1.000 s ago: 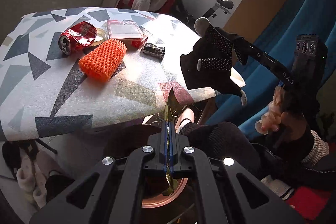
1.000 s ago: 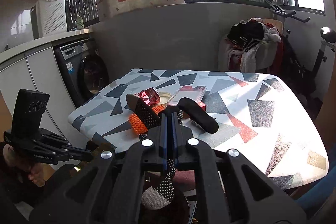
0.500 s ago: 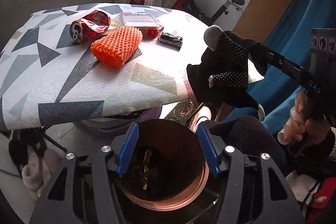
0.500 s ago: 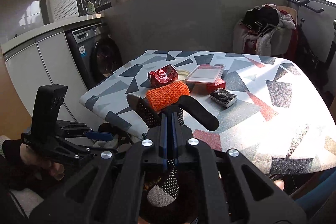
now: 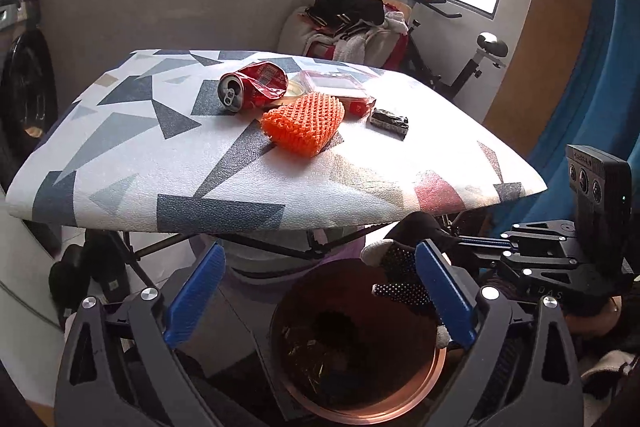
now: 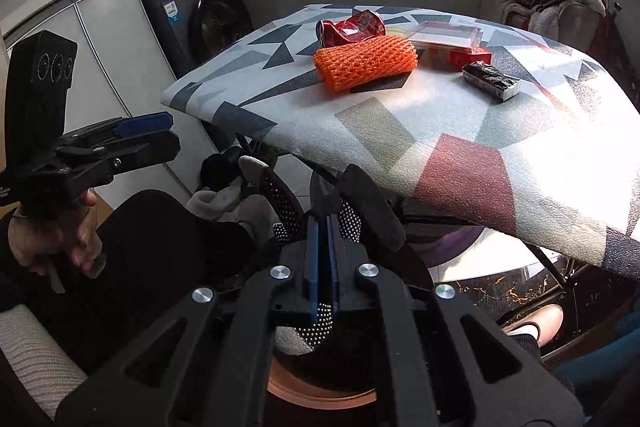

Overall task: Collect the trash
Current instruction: 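Open both grippers over the bin to drop the gloves and foil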

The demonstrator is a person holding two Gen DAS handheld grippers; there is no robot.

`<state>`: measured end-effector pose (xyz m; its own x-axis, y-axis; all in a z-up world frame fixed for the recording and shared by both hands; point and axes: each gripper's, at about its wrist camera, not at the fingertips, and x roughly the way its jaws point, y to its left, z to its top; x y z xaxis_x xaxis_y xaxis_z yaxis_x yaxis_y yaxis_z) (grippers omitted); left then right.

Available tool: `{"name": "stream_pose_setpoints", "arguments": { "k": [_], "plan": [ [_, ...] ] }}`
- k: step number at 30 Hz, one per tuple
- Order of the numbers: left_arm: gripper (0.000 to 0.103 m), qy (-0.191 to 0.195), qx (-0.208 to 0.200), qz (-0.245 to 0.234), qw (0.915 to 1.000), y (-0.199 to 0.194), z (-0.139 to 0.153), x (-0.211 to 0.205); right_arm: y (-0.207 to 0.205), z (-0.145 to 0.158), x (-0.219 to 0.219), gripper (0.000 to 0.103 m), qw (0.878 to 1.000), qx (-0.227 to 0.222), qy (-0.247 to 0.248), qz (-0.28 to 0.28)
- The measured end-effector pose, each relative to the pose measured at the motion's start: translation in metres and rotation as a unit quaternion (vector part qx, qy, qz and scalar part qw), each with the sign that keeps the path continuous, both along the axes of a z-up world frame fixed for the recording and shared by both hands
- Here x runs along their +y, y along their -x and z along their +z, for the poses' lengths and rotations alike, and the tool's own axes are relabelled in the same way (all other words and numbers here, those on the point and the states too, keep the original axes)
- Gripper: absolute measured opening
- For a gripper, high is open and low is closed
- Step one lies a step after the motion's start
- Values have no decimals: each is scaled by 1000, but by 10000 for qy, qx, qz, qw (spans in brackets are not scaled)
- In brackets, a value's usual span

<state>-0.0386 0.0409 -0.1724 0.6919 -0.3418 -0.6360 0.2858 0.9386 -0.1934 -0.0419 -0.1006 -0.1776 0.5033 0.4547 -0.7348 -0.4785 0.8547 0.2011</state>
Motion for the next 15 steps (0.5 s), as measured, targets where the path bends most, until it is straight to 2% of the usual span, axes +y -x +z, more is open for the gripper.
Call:
{"name": "stream_pose_setpoints", "arguments": {
  "k": [2,6,9,11,12,13,14,15],
  "plan": [
    [94,48,48,52,10000,-1,-2,3,-5,-15,4,9,9996,248,163,8],
    [94,89,169,111,9998,-5,-8,6,-16,-32,0,9,9975,671,157,-126],
    [94,82,221,113,9997,-6,-11,6,-20,-39,-4,14,9960,842,189,-250],
    [94,68,262,122,9996,-6,-13,6,-20,-40,-6,33,9954,871,237,-335],
    [94,56,280,130,9995,-7,-14,6,-20,-41,-6,38,9952,862,274,-365],
    [94,48,292,137,9995,-7,-14,6,-20,-41,-6,49,9952,849,296,-379],
    [94,44,302,140,9994,-7,-15,6,-20,-40,-7,66,9952,829,333,-399],
    [94,38,315,143,9994,-8,-15,7,-20,-39,-6,76,9952,794,387,-432]
  ]
}}
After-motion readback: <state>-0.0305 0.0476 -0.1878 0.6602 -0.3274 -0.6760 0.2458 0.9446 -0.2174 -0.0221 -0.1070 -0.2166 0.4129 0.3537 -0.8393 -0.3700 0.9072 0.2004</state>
